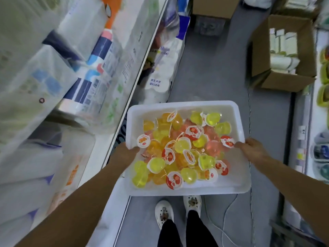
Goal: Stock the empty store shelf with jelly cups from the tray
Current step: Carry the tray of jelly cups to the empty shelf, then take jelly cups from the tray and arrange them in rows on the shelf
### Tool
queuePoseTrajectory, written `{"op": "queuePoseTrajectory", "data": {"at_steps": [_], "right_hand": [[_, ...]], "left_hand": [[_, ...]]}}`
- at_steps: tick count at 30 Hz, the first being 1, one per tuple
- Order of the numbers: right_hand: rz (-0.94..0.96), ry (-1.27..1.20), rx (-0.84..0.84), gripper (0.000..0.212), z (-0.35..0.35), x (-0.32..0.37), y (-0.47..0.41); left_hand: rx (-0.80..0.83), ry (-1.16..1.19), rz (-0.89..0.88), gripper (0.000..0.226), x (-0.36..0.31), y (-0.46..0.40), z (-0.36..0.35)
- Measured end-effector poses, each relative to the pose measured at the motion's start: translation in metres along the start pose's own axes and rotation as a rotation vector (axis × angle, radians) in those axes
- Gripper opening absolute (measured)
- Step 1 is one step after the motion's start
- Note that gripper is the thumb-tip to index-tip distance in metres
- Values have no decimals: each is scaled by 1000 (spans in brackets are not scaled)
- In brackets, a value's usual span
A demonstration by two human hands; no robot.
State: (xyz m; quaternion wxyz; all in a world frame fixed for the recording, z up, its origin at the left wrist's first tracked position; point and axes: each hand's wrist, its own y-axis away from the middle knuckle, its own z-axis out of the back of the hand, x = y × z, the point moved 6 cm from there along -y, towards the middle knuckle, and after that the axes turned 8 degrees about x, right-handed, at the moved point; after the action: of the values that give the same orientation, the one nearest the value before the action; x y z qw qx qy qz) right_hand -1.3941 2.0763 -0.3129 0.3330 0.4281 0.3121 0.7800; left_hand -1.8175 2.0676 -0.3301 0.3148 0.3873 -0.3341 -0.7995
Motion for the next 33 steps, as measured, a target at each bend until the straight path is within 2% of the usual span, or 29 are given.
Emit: {"op": "queuePoseTrajectory", "data": {"at_steps": [2,4,5,6,8,11,14,17,19,21,27,30,33], "right_hand": [[27,249,-136,34,-3,-3,1],[234,504,-305,51,-18,7,15],[391,554,-312,51,-34,15,26],[520,581,-251,50,-55,23,37],[640,659,-100,54,-94,35,57],[547,818,21,64,-132,43,62],[484,862,34,58,-148,45,56],[453,787,48,52,-153,42,49],[427,711,86,55,-157,41,48],[418,611,112,61,-159,42,50],[462,238,5,54,-146,48,107],[493,174,-2,49,-140,52,147],[529,128,32,50,-138,63,188]], "left_hand": [[-46,-165,-60,36,4,1,-1],[-173,-219,-124,40,7,12,0],[-253,-225,-169,44,5,22,-1],[-305,-219,-235,48,0,33,-7],[-255,-319,-432,53,-12,56,-33],[-121,-693,-561,63,-9,66,-80],[-142,-761,-514,58,-8,57,-89],[-165,-783,-536,46,-17,52,-89],[-132,-678,-532,44,-17,52,-85],[-109,-444,-497,44,-13,56,-74],[-103,236,-261,36,7,101,-30],[-14,536,-167,38,21,131,-15],[26,707,-158,35,25,165,5]]}}
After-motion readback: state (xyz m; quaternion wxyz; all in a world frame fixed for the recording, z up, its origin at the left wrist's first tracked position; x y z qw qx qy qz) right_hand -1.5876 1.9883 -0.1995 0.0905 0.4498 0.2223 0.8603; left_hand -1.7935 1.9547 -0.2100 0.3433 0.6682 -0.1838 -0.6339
